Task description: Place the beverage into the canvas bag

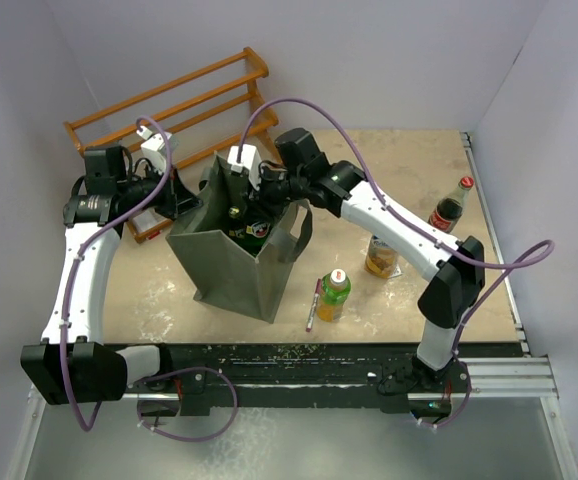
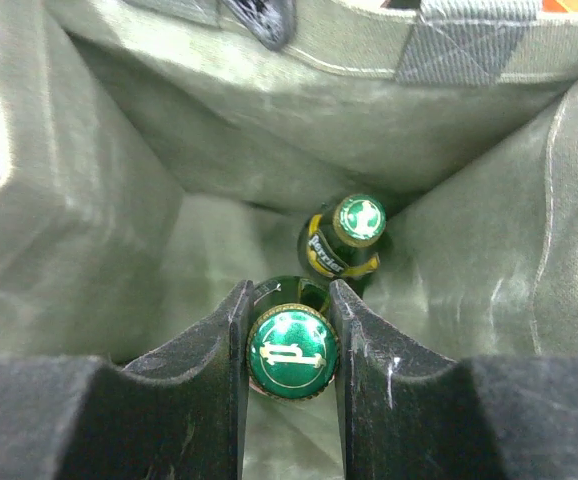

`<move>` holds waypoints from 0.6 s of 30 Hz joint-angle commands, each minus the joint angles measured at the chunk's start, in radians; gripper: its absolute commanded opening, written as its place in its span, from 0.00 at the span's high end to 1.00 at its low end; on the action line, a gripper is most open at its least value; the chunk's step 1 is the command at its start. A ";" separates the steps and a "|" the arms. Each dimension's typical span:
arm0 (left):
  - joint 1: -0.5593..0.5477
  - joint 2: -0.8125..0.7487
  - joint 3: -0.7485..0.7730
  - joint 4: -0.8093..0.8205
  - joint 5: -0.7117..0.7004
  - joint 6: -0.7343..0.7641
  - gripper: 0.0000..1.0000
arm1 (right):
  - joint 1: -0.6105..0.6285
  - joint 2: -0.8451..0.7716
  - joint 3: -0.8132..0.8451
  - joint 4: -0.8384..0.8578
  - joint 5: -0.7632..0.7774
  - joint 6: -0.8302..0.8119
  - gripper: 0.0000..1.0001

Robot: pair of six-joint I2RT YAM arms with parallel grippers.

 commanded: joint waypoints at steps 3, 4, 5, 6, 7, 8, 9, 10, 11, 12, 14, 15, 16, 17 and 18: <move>0.006 -0.024 -0.015 0.030 0.000 0.009 1.00 | -0.017 -0.023 -0.016 0.220 0.063 -0.046 1.00; 0.006 -0.023 -0.017 0.030 0.000 0.011 1.00 | -0.019 -0.015 -0.021 0.228 0.074 -0.053 1.00; 0.006 -0.023 -0.016 0.031 -0.001 0.012 1.00 | -0.022 -0.008 -0.028 0.237 0.087 -0.061 1.00; 0.006 -0.024 -0.016 0.030 -0.001 0.013 1.00 | -0.025 -0.003 -0.034 0.242 0.100 -0.067 1.00; 0.006 -0.023 -0.014 0.030 -0.002 0.015 1.00 | -0.029 0.004 -0.039 0.250 0.112 -0.073 1.00; 0.006 -0.023 -0.014 0.030 -0.004 0.018 1.00 | -0.032 0.010 -0.045 0.255 0.122 -0.079 1.00; 0.006 -0.023 -0.014 0.028 -0.005 0.020 1.00 | -0.037 0.016 -0.048 0.258 0.132 -0.082 1.00; 0.006 -0.025 -0.015 0.027 -0.007 0.023 1.00 | -0.041 0.021 -0.052 0.263 0.141 -0.086 1.00; 0.007 -0.024 -0.016 0.025 -0.008 0.029 1.00 | -0.045 0.026 -0.056 0.269 0.153 -0.088 1.00; 0.007 -0.027 -0.018 0.025 -0.009 0.032 1.00 | -0.047 0.030 -0.062 0.275 0.163 -0.090 1.00; 0.007 -0.030 -0.022 0.023 -0.009 0.037 1.00 | -0.052 0.038 -0.068 0.284 0.179 -0.091 1.00; 0.006 -0.031 -0.024 0.022 -0.010 0.039 1.00 | -0.053 0.039 -0.073 0.286 0.187 -0.091 1.00; 0.006 -0.031 -0.025 0.022 -0.010 0.040 1.00 | -0.054 0.041 -0.080 0.286 0.194 -0.092 1.00; 0.006 -0.032 -0.025 0.022 -0.010 0.041 1.00 | -0.054 0.040 -0.088 0.286 0.200 -0.094 1.00; 0.006 -0.032 -0.025 0.022 -0.010 0.043 1.00 | -0.054 0.040 -0.097 0.286 0.205 -0.097 1.00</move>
